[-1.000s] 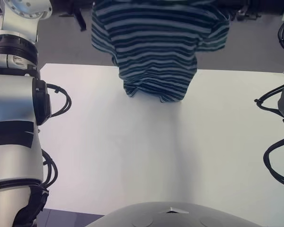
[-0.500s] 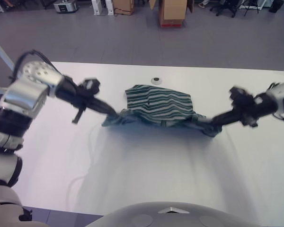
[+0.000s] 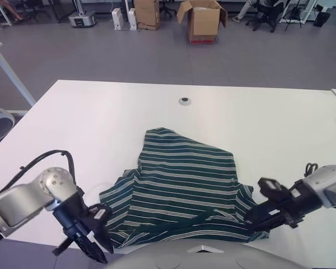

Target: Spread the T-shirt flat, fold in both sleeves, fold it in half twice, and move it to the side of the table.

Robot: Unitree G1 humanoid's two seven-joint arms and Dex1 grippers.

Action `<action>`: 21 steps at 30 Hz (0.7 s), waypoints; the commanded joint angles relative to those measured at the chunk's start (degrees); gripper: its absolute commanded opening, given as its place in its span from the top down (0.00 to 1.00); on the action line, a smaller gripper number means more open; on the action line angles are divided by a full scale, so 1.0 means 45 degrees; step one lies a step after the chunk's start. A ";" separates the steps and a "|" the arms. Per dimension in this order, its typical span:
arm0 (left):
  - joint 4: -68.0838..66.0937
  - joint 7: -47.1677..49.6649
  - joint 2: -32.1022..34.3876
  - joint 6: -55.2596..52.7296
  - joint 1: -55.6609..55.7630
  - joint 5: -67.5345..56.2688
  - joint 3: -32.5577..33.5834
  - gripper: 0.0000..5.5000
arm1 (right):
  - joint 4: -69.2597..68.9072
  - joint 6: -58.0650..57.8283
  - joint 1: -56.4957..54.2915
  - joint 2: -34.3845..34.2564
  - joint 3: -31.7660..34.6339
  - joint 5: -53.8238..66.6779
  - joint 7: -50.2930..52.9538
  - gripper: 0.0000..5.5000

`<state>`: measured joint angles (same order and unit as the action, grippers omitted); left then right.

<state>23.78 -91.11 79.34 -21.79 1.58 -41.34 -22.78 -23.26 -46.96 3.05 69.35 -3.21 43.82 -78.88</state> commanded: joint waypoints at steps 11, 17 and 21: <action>-1.1051 0.4190 -1.0365 0.5109 0.5364 0.5952 -0.0684 0.78 | 0.9722 0.2495 -0.6175 -0.7724 -0.1548 -0.4200 0.4842 0.73; -1.0836 0.3849 -1.0765 0.5441 0.4130 0.6142 -0.0208 0.77 | 1.0365 0.1425 -0.6100 -0.8147 -0.1492 -0.3960 0.3338 0.79; -1.1011 0.4041 -1.0739 0.5861 0.3761 0.6552 -0.0003 0.77 | 0.7668 0.0262 -0.5727 -0.7996 -0.0943 -0.2882 0.2887 0.93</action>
<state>-25.10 -73.32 30.57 3.94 20.01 -13.85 -23.14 17.17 -43.27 -23.12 32.96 -8.64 28.59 -65.29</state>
